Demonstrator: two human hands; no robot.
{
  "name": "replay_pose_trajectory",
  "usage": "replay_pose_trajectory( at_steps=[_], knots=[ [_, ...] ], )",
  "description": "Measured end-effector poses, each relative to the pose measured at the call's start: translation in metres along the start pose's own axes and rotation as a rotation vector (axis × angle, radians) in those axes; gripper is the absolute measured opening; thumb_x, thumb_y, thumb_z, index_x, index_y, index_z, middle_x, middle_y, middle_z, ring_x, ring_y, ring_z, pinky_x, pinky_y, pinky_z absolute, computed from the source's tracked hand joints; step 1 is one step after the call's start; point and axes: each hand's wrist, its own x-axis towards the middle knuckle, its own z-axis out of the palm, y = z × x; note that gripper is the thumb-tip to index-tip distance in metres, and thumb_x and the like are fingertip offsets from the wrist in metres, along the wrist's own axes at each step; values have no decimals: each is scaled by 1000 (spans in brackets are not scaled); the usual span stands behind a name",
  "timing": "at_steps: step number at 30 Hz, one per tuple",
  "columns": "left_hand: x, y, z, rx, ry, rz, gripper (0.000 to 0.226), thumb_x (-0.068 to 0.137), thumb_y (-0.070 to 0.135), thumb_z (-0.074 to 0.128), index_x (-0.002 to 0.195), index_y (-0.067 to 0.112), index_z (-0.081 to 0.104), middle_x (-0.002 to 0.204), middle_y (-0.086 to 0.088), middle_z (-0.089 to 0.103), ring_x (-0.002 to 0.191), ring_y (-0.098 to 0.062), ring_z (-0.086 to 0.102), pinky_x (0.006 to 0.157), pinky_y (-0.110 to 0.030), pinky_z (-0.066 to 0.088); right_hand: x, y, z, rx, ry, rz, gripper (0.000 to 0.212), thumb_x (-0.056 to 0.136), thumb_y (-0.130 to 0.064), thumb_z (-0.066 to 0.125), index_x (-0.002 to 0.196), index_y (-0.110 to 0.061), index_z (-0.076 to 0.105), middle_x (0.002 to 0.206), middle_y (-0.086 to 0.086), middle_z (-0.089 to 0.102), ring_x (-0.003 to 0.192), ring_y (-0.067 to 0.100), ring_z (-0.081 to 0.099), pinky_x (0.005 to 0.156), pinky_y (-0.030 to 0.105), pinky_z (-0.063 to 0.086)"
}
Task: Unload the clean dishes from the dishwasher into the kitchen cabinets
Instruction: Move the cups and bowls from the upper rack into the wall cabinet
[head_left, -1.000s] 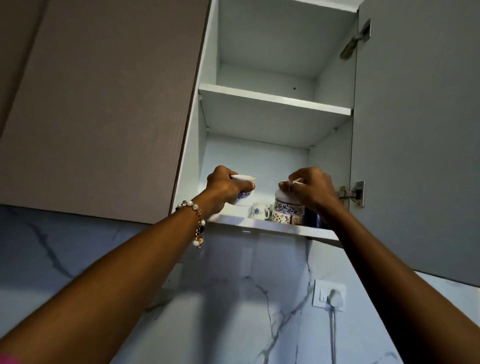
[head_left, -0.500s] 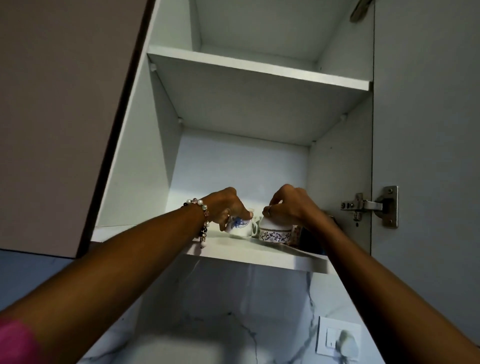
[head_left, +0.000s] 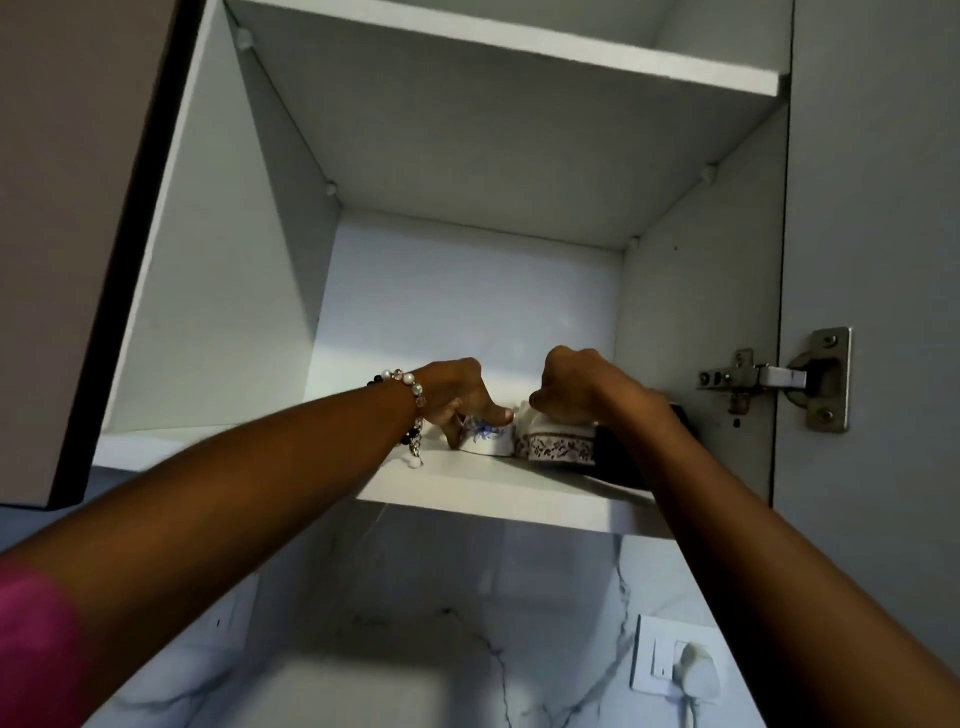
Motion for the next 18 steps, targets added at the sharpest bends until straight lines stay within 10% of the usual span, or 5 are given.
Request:
replay_pose_trajectory(
  at_steps=[18],
  knots=[
    [-63,0,-11,793,406,343,53,80,30,74,123,6,54,126,-17,51,115,-35,52,93,-42,49,-59,-7,8,-14,201,-51,34,92,-10,59,123,1,53,123,25,54,115,38,52,93,38,46]
  ],
)
